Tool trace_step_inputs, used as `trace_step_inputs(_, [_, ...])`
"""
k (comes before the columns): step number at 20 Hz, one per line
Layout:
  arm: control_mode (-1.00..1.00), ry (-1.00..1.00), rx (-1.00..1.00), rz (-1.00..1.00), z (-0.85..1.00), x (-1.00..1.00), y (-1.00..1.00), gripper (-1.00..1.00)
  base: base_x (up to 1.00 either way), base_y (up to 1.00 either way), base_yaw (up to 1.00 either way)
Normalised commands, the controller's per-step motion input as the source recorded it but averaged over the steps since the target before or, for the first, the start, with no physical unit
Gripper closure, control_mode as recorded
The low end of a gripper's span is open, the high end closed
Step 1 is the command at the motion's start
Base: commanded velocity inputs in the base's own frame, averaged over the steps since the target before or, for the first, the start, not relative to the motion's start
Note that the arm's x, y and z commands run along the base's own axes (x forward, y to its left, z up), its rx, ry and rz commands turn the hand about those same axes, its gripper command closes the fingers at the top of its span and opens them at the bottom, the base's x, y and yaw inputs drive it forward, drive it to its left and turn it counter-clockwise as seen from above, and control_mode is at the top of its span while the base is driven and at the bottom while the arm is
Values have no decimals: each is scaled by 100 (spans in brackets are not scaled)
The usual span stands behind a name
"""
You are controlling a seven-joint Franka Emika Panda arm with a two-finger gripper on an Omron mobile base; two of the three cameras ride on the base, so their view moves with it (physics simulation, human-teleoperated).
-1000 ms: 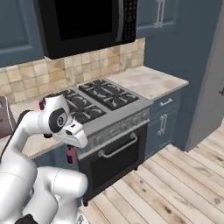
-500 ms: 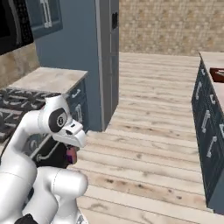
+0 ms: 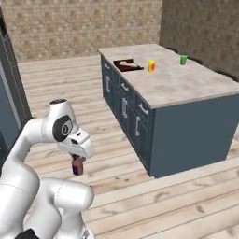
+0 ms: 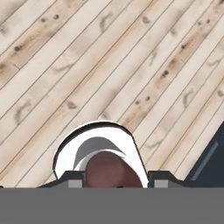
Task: Place the drinks on the dining counter in a tight cluster.
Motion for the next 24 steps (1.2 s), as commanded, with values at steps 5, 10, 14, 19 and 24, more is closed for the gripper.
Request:
trace_step_inputs(5, [100,0,0,0,0,0,0,100,68,11,-10])
trace_step_inputs(10, [100,0,0,0,0,0,0,100,80,7,1])
trace_step_inputs(14, [100,0,0,0,0,0,0,100,79,0,-6])
trace_step_inputs(19, [100,0,0,0,0,0,0,100,74,0,-12])
trace_step_inputs(24, [100,0,0,0,0,0,0,100,70,10,-24])
